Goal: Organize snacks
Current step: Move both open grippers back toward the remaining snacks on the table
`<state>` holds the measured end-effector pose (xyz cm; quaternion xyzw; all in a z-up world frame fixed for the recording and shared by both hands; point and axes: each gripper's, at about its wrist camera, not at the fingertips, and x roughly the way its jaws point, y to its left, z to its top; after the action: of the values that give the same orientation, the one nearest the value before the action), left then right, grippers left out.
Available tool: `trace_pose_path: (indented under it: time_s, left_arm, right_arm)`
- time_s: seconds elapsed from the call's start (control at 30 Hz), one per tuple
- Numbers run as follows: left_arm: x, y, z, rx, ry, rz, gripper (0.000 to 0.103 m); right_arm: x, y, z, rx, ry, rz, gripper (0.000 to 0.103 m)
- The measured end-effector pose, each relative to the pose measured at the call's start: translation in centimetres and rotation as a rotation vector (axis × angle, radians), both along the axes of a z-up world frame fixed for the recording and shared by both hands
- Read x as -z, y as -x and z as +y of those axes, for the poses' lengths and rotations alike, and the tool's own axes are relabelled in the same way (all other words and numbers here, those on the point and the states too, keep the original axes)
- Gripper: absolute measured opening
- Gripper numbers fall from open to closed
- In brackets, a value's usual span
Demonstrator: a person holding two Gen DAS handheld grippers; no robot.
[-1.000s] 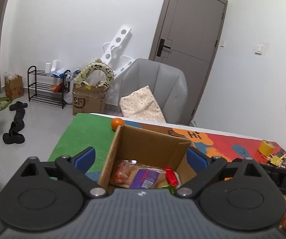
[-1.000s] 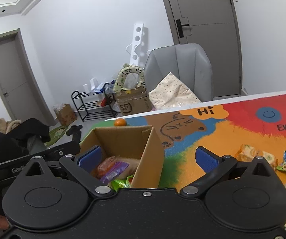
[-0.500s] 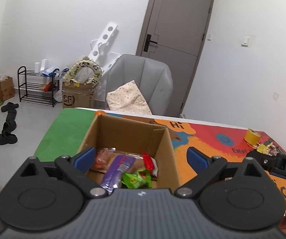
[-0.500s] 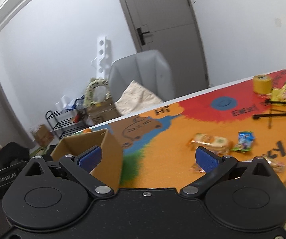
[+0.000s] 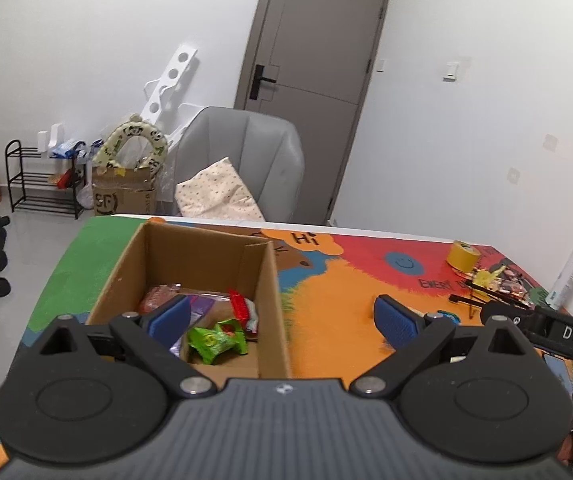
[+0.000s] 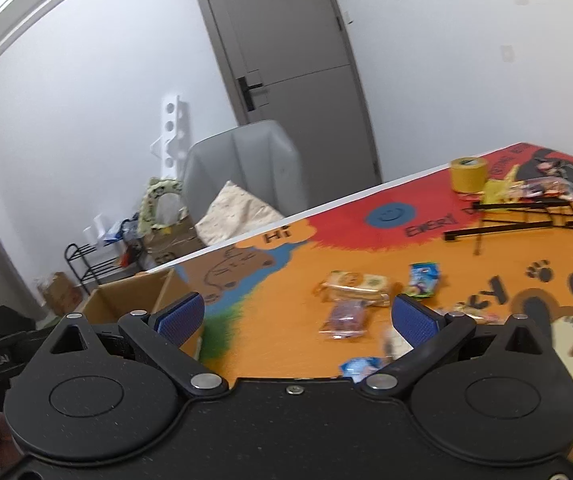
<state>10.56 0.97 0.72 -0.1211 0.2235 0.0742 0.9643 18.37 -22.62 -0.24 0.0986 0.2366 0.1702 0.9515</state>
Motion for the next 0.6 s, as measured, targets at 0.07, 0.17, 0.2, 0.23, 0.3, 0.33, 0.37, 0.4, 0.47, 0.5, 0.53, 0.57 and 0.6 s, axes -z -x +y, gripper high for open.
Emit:
trace_pose_path:
  time_s: [0.07, 0.17, 0.2, 0.23, 0.3, 0.33, 0.37, 0.4, 0.47, 0.5, 0.53, 0.57, 0.6]
  left_arm:
    - [0.0, 0.1, -0.8, 0.011, -0.009, -0.004, 0.097]
    - [-0.1, 0.2, -2.0, 0.036, -0.019, -0.012, 0.097]
    - [-0.1, 0.3, -2.4, 0.047, -0.022, -0.015, 0.097]
    - [-0.1, 0.2, -2.8, 0.057, -0.025, -0.016, 0.097]
    - [0.0, 0.1, -3.6, 0.076, -0.028, -0.014, 0.097]
    - [0.1, 0.0, -4.0, 0.085, -0.026, -0.011, 0.097]
    - [0.1, -0.1, -4.4, 0.094, -0.024, -0.009, 0.097]
    - [0.2, -0.2, -4.9, 0.102, -0.025, -0.006, 0.097]
    - [0.3, -0.3, -5.8, 0.112, -0.029, -0.004, 0.097]
    - [0.3, -0.4, -6.2, 0.119, -0.028, -0.003, 0.097]
    - [0.3, -0.5, -6.5, 0.124, -0.027, -0.002, 0.097]
    - [0.4, -0.6, -6.9, 0.128, -0.028, 0.0, 0.097]
    - [0.5, -0.7, -7.3, 0.131, -0.029, 0.003, 0.097]
  right_arm:
    - [0.1, 0.2, -0.7, 0.01, -0.004, 0.006, 0.103]
    - [0.2, 0.6, -1.7, 0.013, -0.012, 0.013, 0.103]
    - [0.2, 0.6, -2.2, 0.016, -0.013, 0.017, 0.103]
    - [0.2, 0.7, -2.5, 0.016, -0.015, 0.024, 0.103]
    - [0.2, 0.7, -3.3, 0.024, -0.02, 0.034, 0.103]
    - [0.2, 0.8, -3.6, 0.032, -0.018, 0.034, 0.103]
    - [0.2, 0.8, -3.9, 0.039, -0.012, 0.032, 0.103]
    - [0.2, 0.9, -4.3, 0.045, -0.007, 0.03, 0.103]
    - [0.2, 1.0, -5.2, 0.053, -0.006, 0.029, 0.103]
    - [0.3, 1.0, -5.6, 0.058, -0.005, 0.029, 0.103]
    - [0.3, 1.1, -6.0, 0.062, -0.003, 0.029, 0.103]
    - [0.3, 1.1, -6.4, 0.067, -0.001, 0.028, 0.103]
    - [0.3, 1.1, -6.7, 0.072, 0.001, 0.028, 0.103]
